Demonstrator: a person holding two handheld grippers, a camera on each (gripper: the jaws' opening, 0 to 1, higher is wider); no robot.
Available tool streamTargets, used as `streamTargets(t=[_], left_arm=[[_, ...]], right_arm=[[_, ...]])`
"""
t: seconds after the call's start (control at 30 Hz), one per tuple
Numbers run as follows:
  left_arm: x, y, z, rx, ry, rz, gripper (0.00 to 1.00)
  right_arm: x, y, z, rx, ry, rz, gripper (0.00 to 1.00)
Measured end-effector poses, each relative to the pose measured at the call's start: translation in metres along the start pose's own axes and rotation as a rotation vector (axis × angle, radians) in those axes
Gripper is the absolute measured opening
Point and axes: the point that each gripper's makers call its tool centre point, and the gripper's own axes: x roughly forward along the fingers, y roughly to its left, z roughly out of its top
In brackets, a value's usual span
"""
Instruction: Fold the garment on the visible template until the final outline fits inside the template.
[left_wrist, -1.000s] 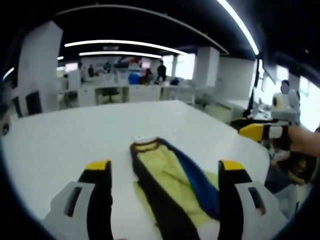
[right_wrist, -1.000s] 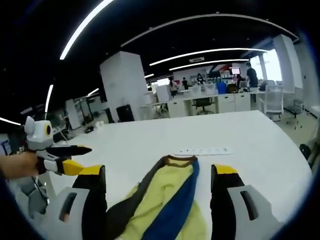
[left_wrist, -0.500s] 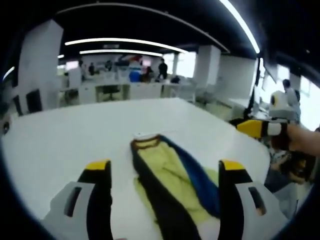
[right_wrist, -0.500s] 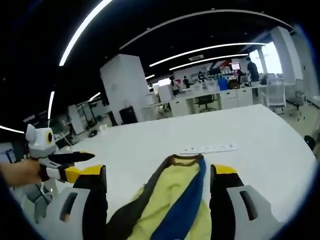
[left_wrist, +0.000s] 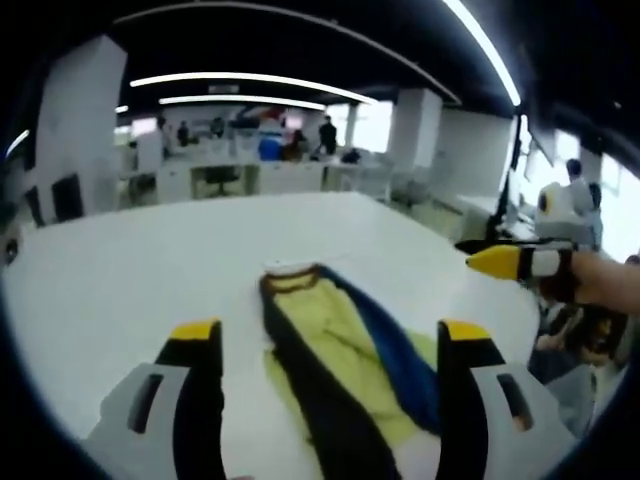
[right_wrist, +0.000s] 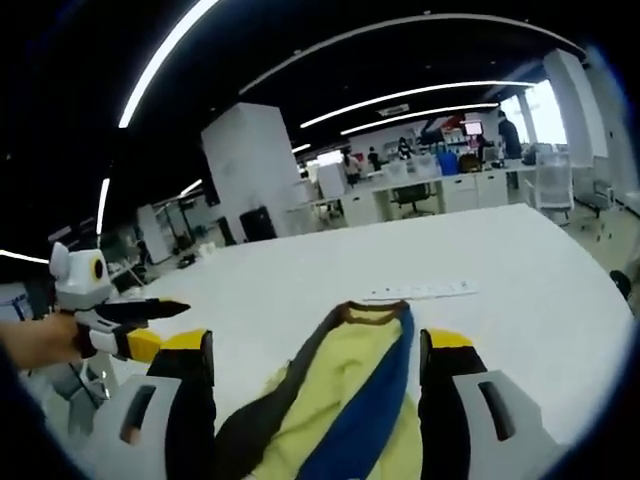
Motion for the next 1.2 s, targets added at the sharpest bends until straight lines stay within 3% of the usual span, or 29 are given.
streamTargets(t=[0.17,0.33,0.63,0.9,1.2], left_arm=[[-0.001,-0.01,-0.016,-0.016,0.017,-0.012,0.85],[-0.001,-0.012,-0.032,-0.031,0.043,-0.016,0.85],[-0.001,-0.016,-0.043,-0.05,0.055,-0.016,0.84],[0.0,-0.022,-0.063,-0.066,0.088,-0.027,0.84],[-0.003,-0.03,-0.087,-0.101,0.116,-0.032,0.84]], right_arm=[[-0.009,0.001,-0.033,0.032,0.049,-0.002,0.83],[-0.015,0.005,-0.053,0.042,0.084,0.002,0.83],[-0.018,0.004,-0.066,0.046,0.109,-0.001,0.82],[-0.022,0.006,-0.079,0.047,0.137,0.005,0.82],[-0.027,0.007,-0.108,0.062,0.19,0.008,0.82]])
